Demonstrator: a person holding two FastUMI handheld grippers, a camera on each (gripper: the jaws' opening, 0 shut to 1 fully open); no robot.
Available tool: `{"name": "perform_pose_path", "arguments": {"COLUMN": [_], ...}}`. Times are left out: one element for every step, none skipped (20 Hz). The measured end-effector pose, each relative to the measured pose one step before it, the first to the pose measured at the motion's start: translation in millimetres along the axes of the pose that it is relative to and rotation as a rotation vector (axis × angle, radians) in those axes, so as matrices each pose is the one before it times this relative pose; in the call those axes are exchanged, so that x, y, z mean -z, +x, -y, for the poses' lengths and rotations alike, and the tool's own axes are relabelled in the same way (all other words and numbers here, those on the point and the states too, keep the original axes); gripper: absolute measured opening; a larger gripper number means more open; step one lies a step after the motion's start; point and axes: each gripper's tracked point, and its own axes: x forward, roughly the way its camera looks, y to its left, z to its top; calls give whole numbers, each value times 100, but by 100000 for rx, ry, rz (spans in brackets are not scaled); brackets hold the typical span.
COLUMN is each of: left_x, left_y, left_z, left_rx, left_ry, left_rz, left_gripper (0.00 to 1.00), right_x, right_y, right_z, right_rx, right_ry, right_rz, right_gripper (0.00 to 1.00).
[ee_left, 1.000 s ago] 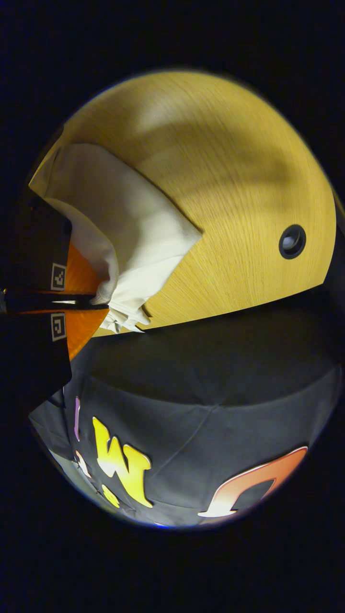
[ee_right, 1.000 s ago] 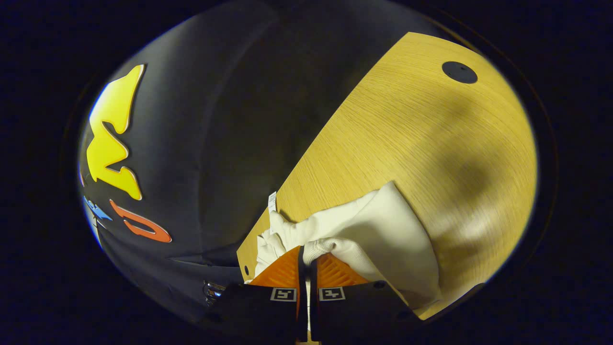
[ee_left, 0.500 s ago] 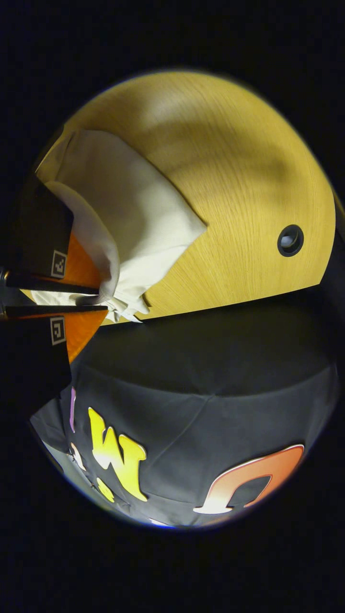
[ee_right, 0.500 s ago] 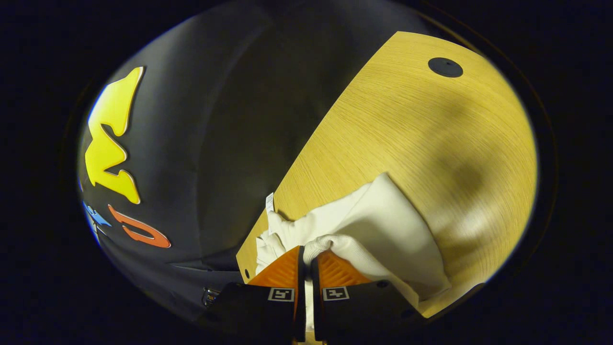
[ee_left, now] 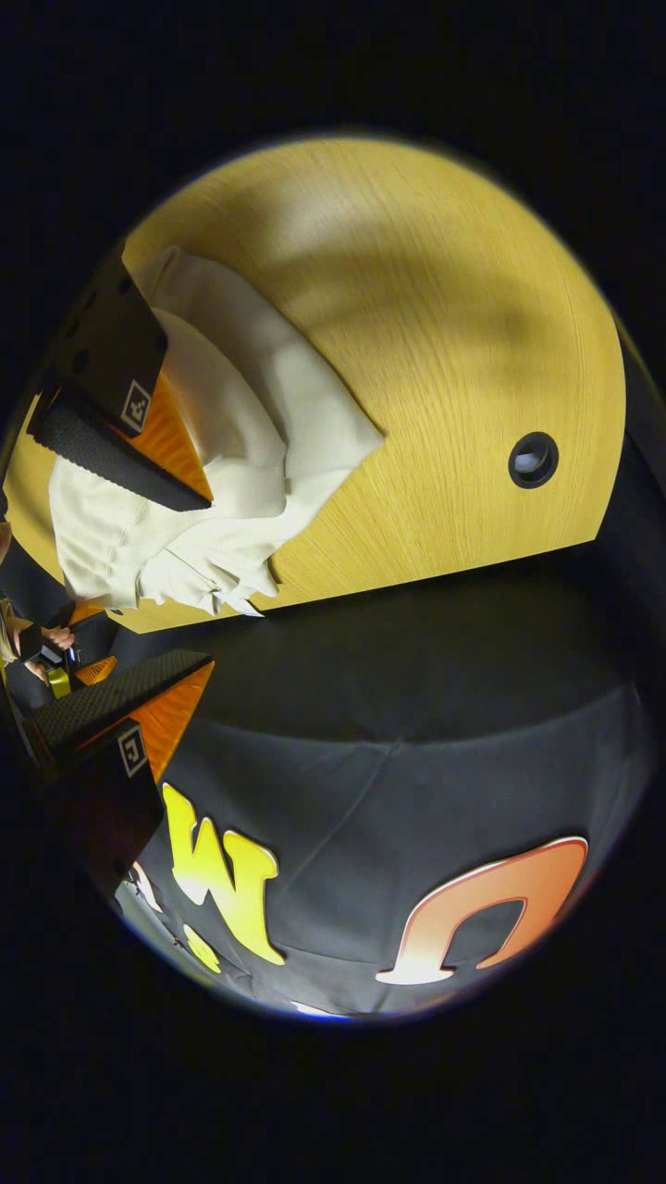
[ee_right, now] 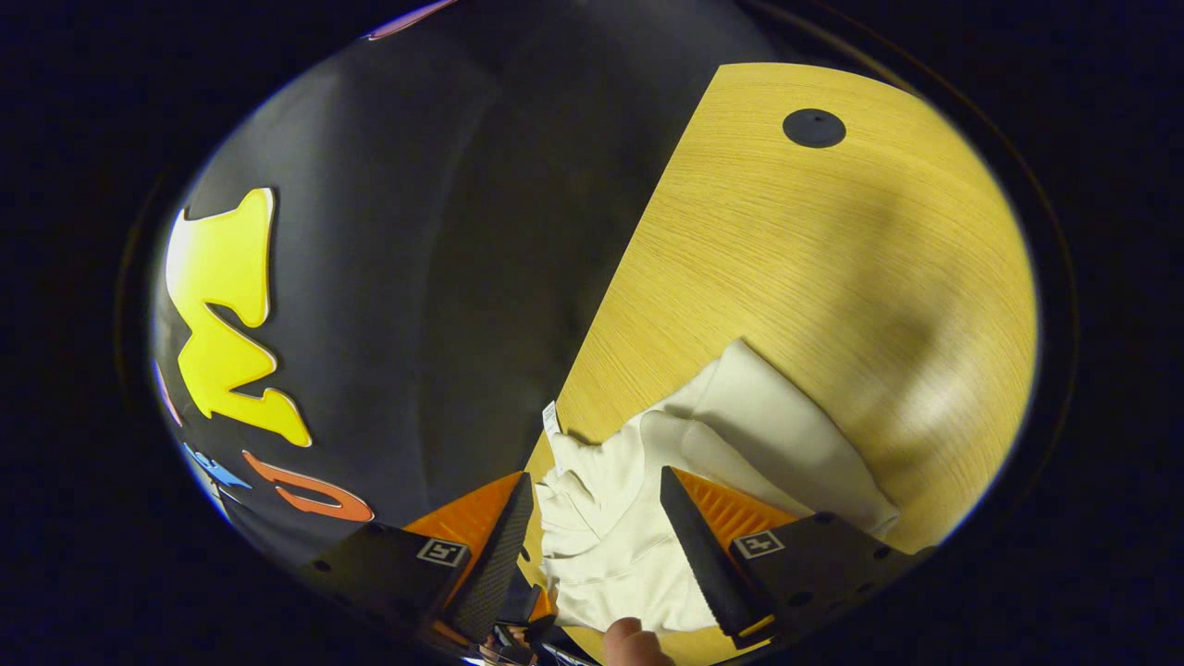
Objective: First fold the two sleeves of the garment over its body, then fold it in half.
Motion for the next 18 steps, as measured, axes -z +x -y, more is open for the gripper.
{"name": "perform_pose_path", "arguments": {"left_x": [253,255,256,448,378,274,332,384,303,526,226,171,22,-245,-245,-384,-465,-633], "left_y": [-382,-303,-468,-571,-657,-869,-948,-1219,-1429,-1921,-1331,-1469,-1883,-1395,-1466,-1261,-1421,-1338], "left_z": [303,200,356,701,576,307,379,719,1203,1643,896,759,1017,644,703,552,767,719], "left_rx": [687,-206,946,792,381,-279,-1329,541,1265,1113,-29,-608,-1206,-548,-752,-1203,-543,-215], "left_ry": [-218,-344,-314,-117,490,1391,2201,2826,3048,6165,5233,5868,8200,6257,5970,5772,5462,5729], "left_rz": [-245,-103,17,-229,348,564,924,1005,1374,2189,1326,1764,2243,2373,2609,3102,3404,3942], "left_gripper": [98,98,98,98,98,98,98,98,98,98,98,98,98,98,98,98,98,98], "right_x": [166,236,338,313,315,438,458,564,416,296,88,28,-92,-90,-292,-270,-408,-373], "right_y": [-311,-676,-707,-762,-963,-1155,-1171,-1418,-1571,-2158,-1622,-2167,-1590,-1688,-1598,-1602,-1375,-1437], "right_z": [-240,-463,-590,-507,-719,-795,-822,-1064,-1081,-1260,-874,-1228,-849,-913,-1056,-748,-623,-1086], "right_rx": [515,-153,-547,-180,-784,-593,-356,-991,-440,663,1056,1576,1341,414,193,66,740,-351], "right_ry": [-1105,-831,-914,-1139,-1237,-1755,-2231,-3526,-4334,-8512,-7393,-9741,-7668,-7285,-6441,-5331,-4770,-4050], "right_rz": [289,-177,-249,89,-43,156,510,425,1362,3346,3004,4155,3055,3014,3241,3079,3406,3470], "right_gripper": [95,95,95,95,95,95,95,95,95,95,95,95,95,95,95,95,95,95]}}
